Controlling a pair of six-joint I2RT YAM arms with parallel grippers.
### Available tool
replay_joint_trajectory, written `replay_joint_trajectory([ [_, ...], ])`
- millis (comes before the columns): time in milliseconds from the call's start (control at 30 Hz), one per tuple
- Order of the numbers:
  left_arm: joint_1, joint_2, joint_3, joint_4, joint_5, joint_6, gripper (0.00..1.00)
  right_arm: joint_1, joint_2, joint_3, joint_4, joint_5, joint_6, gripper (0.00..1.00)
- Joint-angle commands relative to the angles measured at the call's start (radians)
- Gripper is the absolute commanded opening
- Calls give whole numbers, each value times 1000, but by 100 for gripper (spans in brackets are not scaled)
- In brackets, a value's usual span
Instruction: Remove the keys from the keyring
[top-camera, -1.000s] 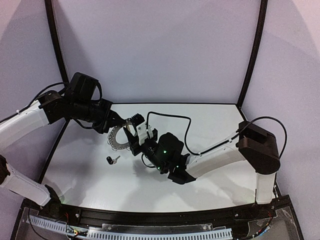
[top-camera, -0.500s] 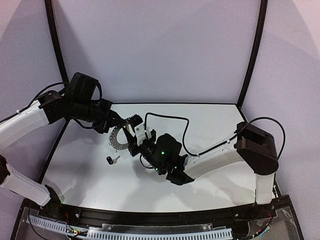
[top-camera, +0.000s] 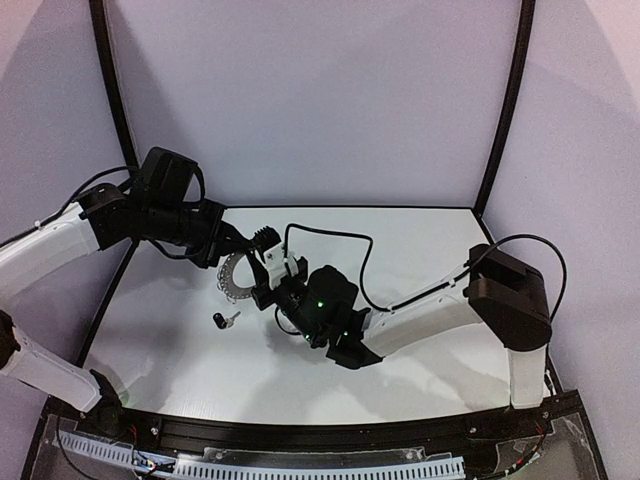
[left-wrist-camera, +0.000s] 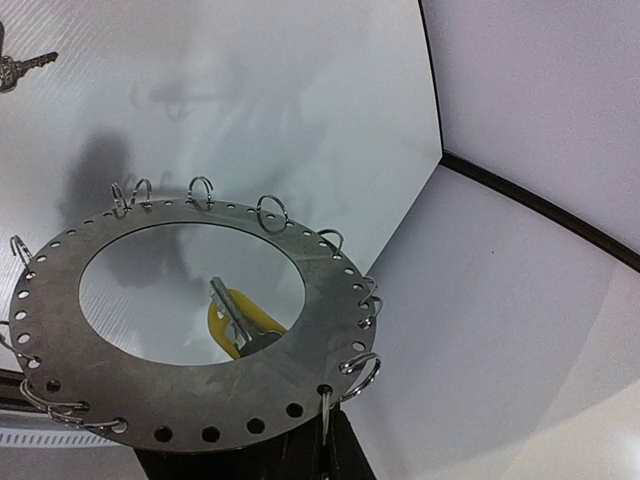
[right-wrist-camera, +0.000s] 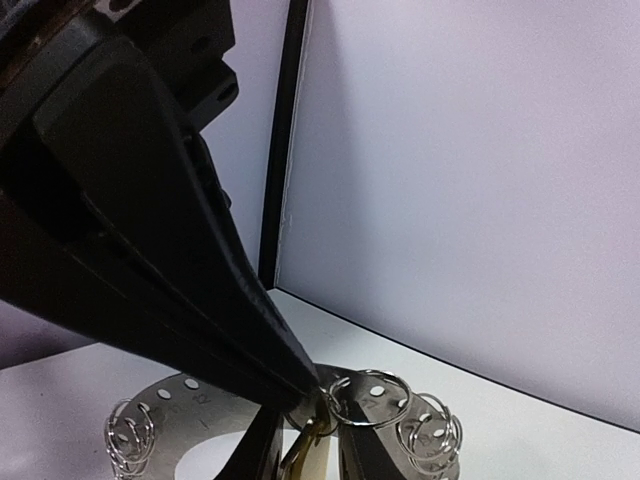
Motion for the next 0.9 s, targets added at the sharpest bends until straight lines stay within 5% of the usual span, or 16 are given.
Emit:
replay_joint_trajectory([
  [0, 1, -39, -13, 49, -2, -3, 1, 10, 34, 38, 28, 23, -10, 22],
  [167, -1, -53, -20, 50, -15, -4, 1, 10, 35, 31, 32, 36, -7, 21],
  [333, -1, -59, -26, 57, -15, -5, 1, 10, 20, 14, 50, 19, -3, 1],
  [533, -1, -61, -52, 72, -43, 1, 1, 11, -70, -51, 7, -39, 2, 0],
  [700, 1, -25, -38, 73, -123, 142, 1, 8, -273, -96, -446, -262, 106, 0],
  [867, 1, -26, -51, 120, -125, 345, 32, -25, -457, -83, -789, -423, 209, 0],
])
